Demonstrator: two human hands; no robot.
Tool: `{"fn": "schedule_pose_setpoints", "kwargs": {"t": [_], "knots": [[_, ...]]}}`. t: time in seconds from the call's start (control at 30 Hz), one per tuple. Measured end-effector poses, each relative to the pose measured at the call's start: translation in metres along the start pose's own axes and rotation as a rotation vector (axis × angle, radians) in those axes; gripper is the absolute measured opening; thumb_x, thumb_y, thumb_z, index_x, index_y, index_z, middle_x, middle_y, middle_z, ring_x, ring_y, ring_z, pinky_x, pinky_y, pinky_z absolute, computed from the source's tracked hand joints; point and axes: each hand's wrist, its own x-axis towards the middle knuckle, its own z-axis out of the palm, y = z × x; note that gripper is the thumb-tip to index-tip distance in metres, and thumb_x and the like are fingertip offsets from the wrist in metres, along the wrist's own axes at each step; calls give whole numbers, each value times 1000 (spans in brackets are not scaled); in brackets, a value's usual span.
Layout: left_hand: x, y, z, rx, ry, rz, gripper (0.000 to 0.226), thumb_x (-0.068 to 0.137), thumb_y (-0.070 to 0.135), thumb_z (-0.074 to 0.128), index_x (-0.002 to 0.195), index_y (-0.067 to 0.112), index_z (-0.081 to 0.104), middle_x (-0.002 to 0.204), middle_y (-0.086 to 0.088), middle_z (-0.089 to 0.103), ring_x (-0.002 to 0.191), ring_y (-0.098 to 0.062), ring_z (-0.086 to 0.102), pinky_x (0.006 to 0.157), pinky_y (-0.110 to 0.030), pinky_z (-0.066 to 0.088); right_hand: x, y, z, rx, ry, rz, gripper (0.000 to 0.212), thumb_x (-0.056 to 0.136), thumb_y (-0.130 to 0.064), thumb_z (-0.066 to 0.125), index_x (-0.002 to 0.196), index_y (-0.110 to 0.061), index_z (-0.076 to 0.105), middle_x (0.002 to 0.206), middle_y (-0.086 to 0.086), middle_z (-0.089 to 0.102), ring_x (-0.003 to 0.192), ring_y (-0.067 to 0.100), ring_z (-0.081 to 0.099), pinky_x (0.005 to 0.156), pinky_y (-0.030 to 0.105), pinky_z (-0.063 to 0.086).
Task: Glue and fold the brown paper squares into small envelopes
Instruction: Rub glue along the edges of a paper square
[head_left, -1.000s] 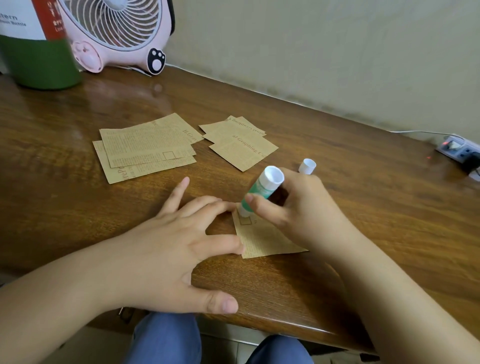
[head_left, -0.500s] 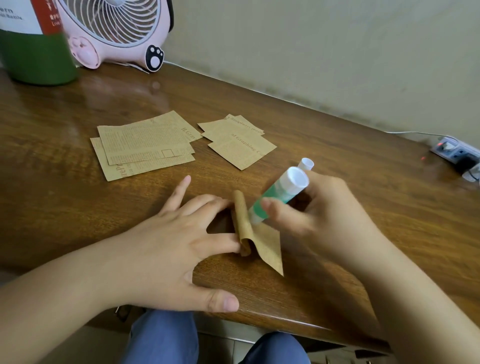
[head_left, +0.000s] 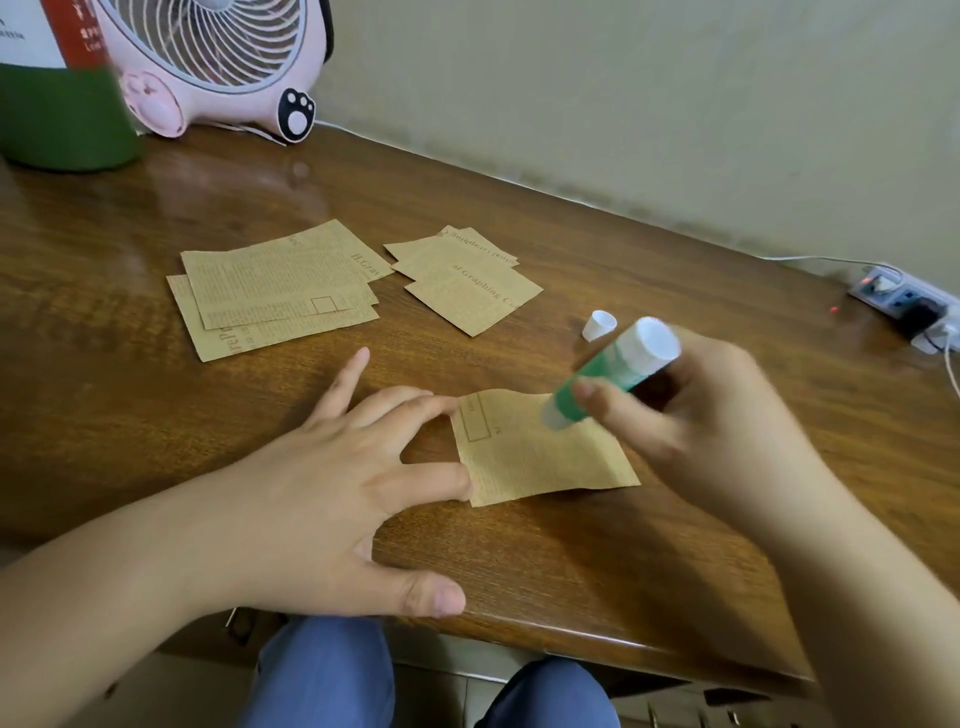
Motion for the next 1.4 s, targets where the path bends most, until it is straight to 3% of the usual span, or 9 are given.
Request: {"fn": "schedule_pose_setpoints", "kwargs": {"t": [0.1,0.2,0.43,0.6,0.73,0.87,1.1,1.27,1.4], "knots": [[-1,1,-1,4,0,2,60,80,86,21,120,48,44,144,-12,40,141,-25,23,111,-53,-5,2,-11,30,47,-123,-48,23,77,-41,61,84,-20,66,73,0,66,65,11,58,57,29,47],[-1,1,-2,9,1,1,60,80,85,21,120,47,44,145,-13,38,141,-25,23,111,-52,-5,3,-5,39,46,-140,-47,24,78,-40,61,86,-17,65,78,2,67,70,15,59,59,31,46],[0,0,0,15,12,-2,60,79,86,24,118,46,46,143,-12,41,139,-25,27,111,-51,-4,-6,23,9,-100,-59,70,31,73,-43,61,84,-15,67,69,2,66,65,13,57,54,26,45],[-1,1,-3,0,-2,1,62,78,87,21,122,49,42,147,-11,36,142,-23,21,111,-50,-10,-7,-1,13,60,-39,-7,23,77,-38,62,82,-16,67,59,-6,59,54,2,53,45,14,39],[-2,0,-5,16,3,19,59,80,85,19,127,53,35,148,-10,35,142,-23,21,110,-51,-9,-9,-9,33,76,-121,-72,20,79,-35,64,84,-16,65,80,5,68,71,17,62,61,35,49],[-4,-1,-3,19,-3,14,59,81,84,22,123,50,43,150,-9,35,142,-19,21,111,-49,-10,-17,11,26,81,-56,15,22,76,-39,63,83,-19,67,77,-2,69,68,17,61,60,35,48],[-6,-6,-4,-92,-30,7,79,69,93,1,134,59,31,158,12,0,139,4,-19,108,-45,-27,-27,39,2,12,47,121,6,78,-30,69,82,-25,67,73,-5,68,67,12,60,57,28,48],[-19,-5,-1,57,53,31,56,95,68,20,141,42,38,153,7,30,143,-9,18,109,-52,3,-33,40,-8,535,256,178,29,89,-6,56,103,-31,63,67,2,63,56,8,57,54,18,49],[-24,5,5,218,85,53,70,94,67,22,142,21,45,148,3,41,135,-16,39,104,-57,16,-32,44,-15,493,160,168,47,91,-12,56,117,-50,54,96,-8,64,77,4,60,69,14,50]]}}
